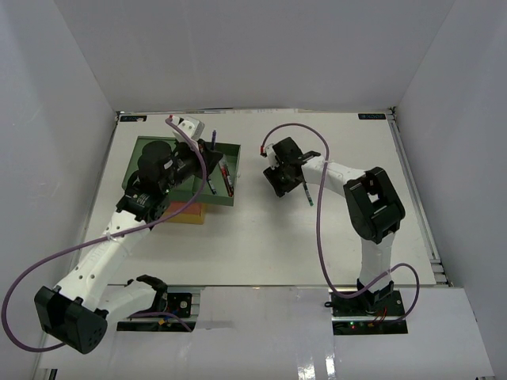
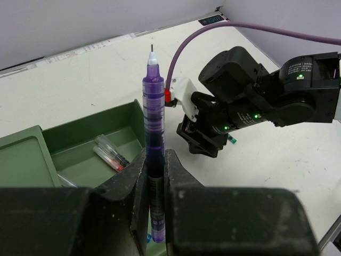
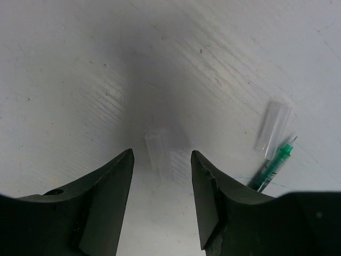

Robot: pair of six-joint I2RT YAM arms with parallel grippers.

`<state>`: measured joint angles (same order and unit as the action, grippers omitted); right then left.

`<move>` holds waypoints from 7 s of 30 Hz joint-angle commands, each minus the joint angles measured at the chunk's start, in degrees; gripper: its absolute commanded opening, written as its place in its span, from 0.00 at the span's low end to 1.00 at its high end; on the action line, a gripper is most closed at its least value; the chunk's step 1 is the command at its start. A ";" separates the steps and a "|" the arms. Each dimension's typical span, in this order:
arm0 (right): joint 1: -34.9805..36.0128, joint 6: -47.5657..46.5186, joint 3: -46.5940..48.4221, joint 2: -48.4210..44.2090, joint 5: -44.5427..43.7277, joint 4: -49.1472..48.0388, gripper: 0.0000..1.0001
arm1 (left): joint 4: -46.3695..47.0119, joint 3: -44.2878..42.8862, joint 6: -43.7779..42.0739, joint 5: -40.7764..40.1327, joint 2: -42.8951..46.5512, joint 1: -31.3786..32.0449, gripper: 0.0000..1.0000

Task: Sort the stationery into containers
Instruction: Close the pen cap on the pen.

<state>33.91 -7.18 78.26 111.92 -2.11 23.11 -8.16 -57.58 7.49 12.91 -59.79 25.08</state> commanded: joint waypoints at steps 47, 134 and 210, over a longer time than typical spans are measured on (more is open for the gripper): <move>8.98 20.36 -7.76 -34.40 1.49 -47.42 0.08 | 11.68 3.88 7.80 23.13 -2.70 -3.28 0.02; 11.79 33.37 -12.08 -30.53 10.11 -63.63 0.08 | 19.85 7.75 7.98 26.55 -0.68 -2.49 0.01; 11.71 13.17 -0.57 -44.95 6.23 -25.66 0.96 | 25.13 5.02 2.53 27.44 -6.31 3.22 0.01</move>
<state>45.45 8.10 73.34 65.91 1.10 -2.87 17.98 -52.95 11.77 40.29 -68.16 27.99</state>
